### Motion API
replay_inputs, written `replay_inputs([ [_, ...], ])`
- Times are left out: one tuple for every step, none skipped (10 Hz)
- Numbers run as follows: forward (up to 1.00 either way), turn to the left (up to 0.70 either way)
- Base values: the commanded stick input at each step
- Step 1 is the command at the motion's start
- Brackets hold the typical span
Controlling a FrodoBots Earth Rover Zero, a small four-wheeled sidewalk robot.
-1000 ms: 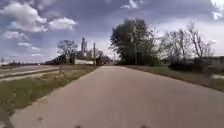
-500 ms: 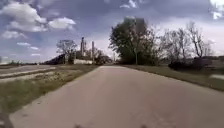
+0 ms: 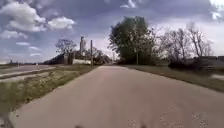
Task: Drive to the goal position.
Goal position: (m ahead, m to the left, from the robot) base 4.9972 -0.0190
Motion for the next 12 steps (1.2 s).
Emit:
replay_inputs([
  [1.0, 0.0],
  [1.0, 0.0],
  [1.0, 0.0],
  [1.0, 0.0],
  [1.0, 0.03],
  [1.0, 0.22],
  [1.0, 0.39],
  [1.0, 0.26],
  [1.0, 0.13],
  [1.0, 0.0],
  [1.0, 0.0],
  [1.0, 0.0],
])
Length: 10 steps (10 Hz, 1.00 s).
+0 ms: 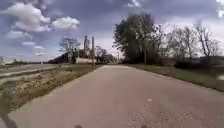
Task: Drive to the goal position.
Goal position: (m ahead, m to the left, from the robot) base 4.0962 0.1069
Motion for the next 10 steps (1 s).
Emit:
replay_inputs([
  [1.0, 0.0],
  [1.0, 0.0],
  [1.0, 0.0],
  [1.0, 0.0],
  [1.0, 0.0],
  [1.0, 0.0],
  [1.0, 0.0],
  [1.0, 0.0],
  [1.0, 0.0],
  [1.0, 0.0],
])
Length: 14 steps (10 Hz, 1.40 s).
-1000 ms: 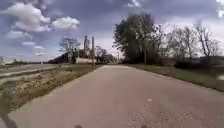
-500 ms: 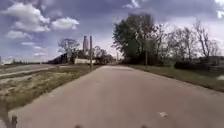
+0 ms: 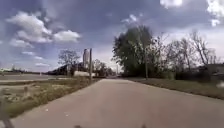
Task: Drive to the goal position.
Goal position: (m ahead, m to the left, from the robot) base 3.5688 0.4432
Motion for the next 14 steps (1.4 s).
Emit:
replay_inputs([
  [1.0, 0.0],
  [1.0, 0.0],
  [1.0, 0.0],
  [1.0, 0.0],
  [1.0, 0.0],
  [1.0, 0.0],
  [1.0, 0.0],
  [1.0, 0.0],
  [1.0, 0.0],
  [1.0, 0.0],
  [1.0, 0.0],
  [1.0, 0.0],
  [1.0, 0.0],
  [1.0, 0.02],
])
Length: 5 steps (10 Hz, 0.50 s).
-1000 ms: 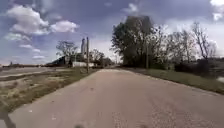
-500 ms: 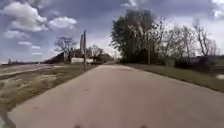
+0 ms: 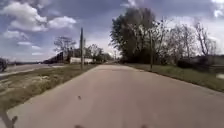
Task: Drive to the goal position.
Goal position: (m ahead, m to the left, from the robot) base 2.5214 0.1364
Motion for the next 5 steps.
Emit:
replay_inputs([
  [1.0, 0.11],
  [1.0, 0.2],
  [1.0, 0.29],
  [1.0, 0.38],
  [1.0, 0.02],
])
